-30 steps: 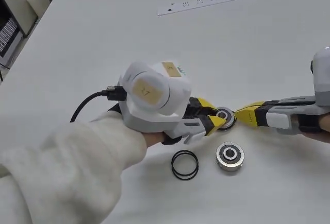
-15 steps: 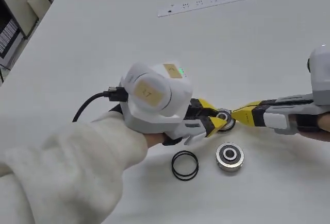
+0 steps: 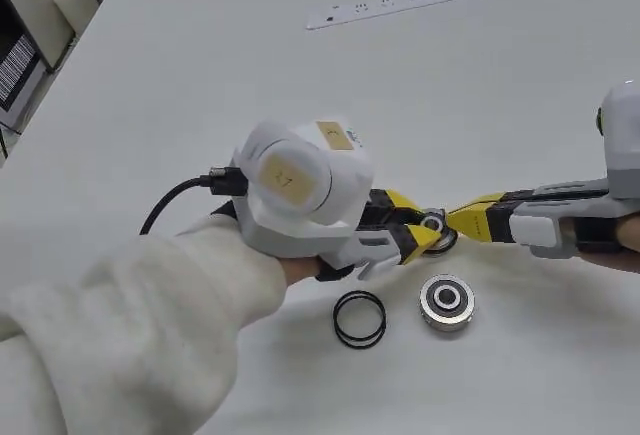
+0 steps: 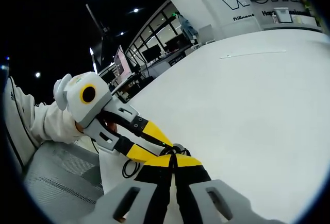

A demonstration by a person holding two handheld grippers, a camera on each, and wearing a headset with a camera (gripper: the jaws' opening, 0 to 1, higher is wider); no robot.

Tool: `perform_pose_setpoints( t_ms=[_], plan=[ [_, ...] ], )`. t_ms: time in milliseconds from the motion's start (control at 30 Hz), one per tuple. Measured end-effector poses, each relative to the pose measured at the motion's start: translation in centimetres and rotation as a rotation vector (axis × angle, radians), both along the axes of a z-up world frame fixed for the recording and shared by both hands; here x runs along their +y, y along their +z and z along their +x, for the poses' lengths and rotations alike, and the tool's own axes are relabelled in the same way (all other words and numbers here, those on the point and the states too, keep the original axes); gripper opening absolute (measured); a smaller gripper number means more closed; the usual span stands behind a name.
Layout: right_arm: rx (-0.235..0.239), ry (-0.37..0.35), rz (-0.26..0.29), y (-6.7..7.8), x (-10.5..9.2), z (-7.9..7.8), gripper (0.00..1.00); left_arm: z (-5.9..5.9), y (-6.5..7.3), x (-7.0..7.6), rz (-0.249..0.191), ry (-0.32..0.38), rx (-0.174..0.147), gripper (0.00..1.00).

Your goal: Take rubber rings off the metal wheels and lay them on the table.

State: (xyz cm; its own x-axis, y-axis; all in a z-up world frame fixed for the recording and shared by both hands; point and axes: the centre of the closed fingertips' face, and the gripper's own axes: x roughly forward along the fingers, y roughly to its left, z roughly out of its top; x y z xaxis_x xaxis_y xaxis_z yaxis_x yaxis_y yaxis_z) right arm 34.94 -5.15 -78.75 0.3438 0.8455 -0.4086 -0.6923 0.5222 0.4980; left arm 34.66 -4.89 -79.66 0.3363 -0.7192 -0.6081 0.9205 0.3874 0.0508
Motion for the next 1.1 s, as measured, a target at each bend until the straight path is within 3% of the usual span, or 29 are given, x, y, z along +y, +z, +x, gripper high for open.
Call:
perform_pose_setpoints(
  t_ms=[1100],
  plan=[
    [-0.020, 0.029, 0.040, 1.4, 0.6, -0.1, 0.00, 0.0, 0.0, -0.1, -0.009, 0.024, -0.019, 0.13]
  ],
)
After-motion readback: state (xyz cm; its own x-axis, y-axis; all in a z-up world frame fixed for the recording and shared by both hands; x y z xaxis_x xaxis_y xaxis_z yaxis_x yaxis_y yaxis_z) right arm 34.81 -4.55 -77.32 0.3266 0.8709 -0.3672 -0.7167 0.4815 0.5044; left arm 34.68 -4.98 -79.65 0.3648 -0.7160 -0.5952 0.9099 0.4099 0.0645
